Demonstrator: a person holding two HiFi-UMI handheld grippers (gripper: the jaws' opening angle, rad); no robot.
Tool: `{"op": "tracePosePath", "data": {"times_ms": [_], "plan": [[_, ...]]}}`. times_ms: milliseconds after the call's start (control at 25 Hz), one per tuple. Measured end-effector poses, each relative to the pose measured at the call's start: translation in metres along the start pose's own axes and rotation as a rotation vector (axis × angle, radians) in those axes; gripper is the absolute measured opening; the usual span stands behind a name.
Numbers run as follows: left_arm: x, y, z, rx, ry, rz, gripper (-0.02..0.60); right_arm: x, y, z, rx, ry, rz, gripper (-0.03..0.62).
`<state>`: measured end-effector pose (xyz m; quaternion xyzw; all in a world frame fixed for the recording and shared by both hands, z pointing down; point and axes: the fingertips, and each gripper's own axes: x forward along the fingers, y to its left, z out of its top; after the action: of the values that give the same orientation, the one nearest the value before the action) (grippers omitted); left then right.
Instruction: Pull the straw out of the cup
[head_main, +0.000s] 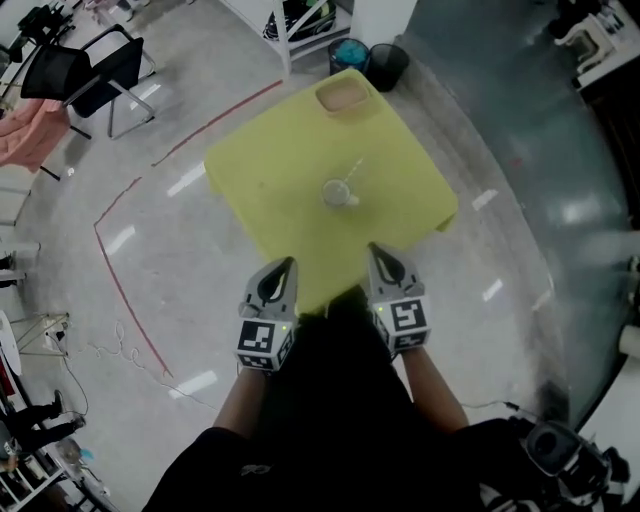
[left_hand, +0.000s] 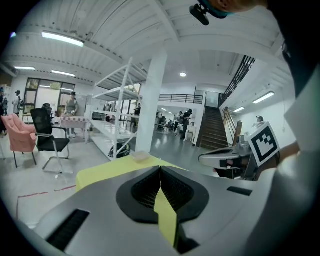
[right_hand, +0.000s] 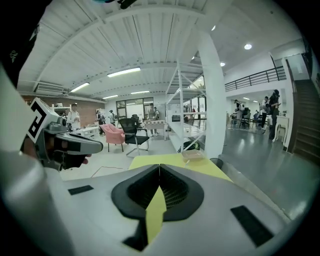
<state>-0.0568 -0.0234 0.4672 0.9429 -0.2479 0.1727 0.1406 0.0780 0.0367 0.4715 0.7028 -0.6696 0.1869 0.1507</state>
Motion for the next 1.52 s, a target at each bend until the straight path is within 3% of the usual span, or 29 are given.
{"op": "tracePosePath", "data": {"times_ms": [160, 480, 920, 1520], "plan": [[0.008, 0.005, 0.001, -0.040, 0.024, 0.048, 0.044, 0.023, -0.015, -0.009, -0.006, 0.028, 0.061, 0.017], [0.024, 0.018, -0.008, -0.045, 0.077, 0.144, 0.044, 0.075, -0.035, -0.013, 0.013, 0.054, 0.138, 0.017], [0.062, 0.003, -0.030, -0.070, 0.161, 0.152, 0.044, 0.129, -0.060, -0.038, 0.044, 0.093, 0.184, 0.017], [0.114, 0.012, -0.030, -0.126, 0.158, 0.230, 0.044, 0.174, -0.083, -0.056, 0.006, 0.141, 0.273, 0.018]]}}
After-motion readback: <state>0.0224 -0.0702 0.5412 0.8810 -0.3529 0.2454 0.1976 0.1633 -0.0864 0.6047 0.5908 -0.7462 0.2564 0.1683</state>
